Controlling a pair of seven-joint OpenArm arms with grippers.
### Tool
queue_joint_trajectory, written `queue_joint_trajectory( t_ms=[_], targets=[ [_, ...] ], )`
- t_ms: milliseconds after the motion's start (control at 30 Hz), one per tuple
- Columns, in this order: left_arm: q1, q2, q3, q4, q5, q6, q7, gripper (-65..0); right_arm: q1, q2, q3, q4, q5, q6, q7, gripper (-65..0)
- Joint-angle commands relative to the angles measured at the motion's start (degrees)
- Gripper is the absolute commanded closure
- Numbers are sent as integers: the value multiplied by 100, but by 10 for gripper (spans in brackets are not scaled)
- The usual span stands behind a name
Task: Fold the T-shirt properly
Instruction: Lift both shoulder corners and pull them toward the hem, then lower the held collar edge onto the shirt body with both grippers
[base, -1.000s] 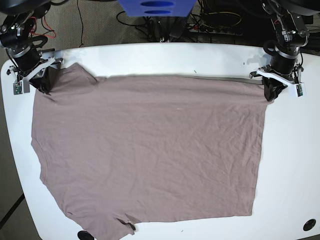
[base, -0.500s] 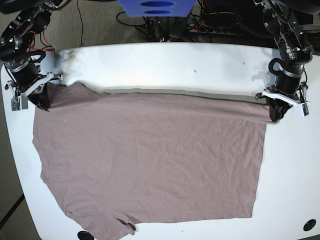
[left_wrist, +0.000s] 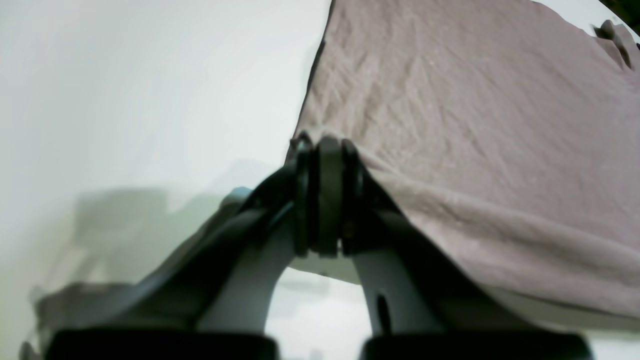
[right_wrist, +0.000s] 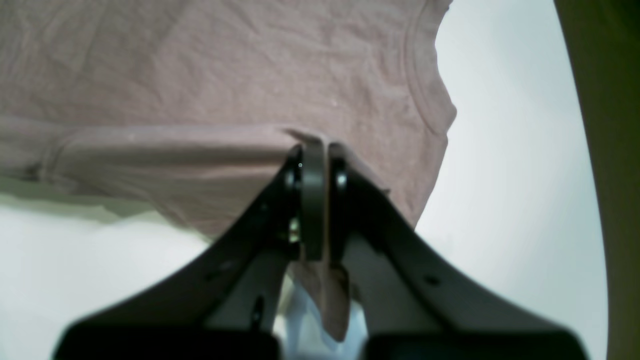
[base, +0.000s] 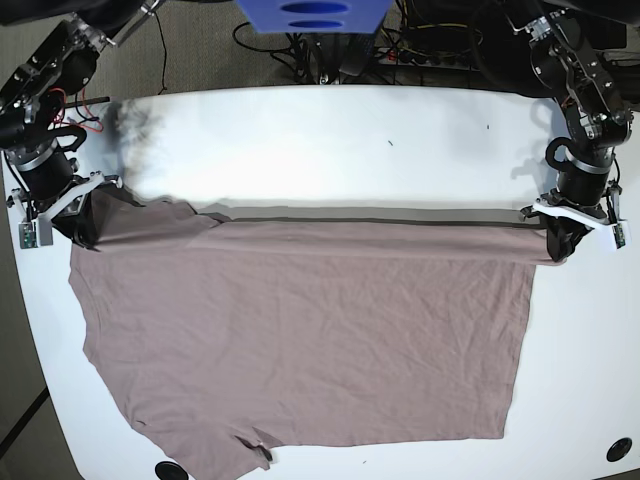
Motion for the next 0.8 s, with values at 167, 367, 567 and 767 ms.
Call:
queue_joint_trajectory(
  t_ms=[167, 367, 567, 767],
  targets=[
    [-115, -73, 15, 91, 30, 11, -102, -1, 313, 91, -16, -157, 62, 3, 128, -2],
    [-236, -65, 0, -182, 108, 48, -184, -2, 539, 120, -48, -436, 3, 3, 198, -2],
    [-412, -51, 86, -414, 331, 20, -244, -1, 719, 200, -66, -624, 10, 3, 189, -1],
    [-615, -41, 179, -684, 596, -12, -296, -1, 898, 313, -150, -796, 14, 3, 191, 0]
  ],
)
